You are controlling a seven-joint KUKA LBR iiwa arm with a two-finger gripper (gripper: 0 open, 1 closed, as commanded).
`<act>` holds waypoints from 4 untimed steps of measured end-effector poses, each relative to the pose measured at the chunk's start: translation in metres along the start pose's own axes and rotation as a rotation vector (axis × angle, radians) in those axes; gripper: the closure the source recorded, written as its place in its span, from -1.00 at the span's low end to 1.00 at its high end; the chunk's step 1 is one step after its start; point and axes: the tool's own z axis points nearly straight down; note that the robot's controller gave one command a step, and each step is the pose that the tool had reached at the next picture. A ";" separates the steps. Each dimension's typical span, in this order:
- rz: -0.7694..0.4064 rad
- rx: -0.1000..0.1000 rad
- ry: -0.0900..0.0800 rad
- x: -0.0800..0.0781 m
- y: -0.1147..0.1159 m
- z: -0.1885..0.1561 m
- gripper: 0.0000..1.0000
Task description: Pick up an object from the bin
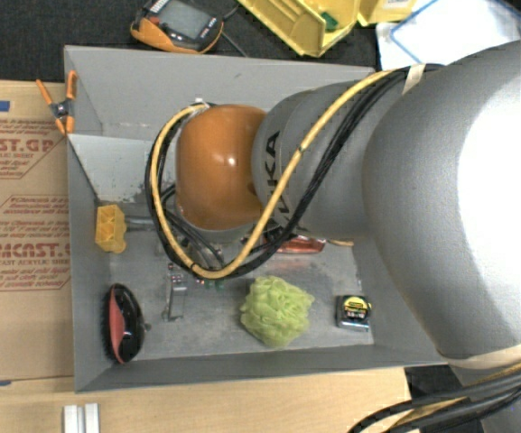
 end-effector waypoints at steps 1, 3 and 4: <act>0.000 0.000 0.000 0.000 0.000 0.000 -1.00; -0.043 0.002 -0.001 -0.003 -0.052 -0.013 -1.00; -0.183 0.003 0.005 0.015 -0.108 0.044 -1.00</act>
Offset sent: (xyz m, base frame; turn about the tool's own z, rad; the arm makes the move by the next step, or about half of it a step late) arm 0.0046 -0.0537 0.0216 -0.0534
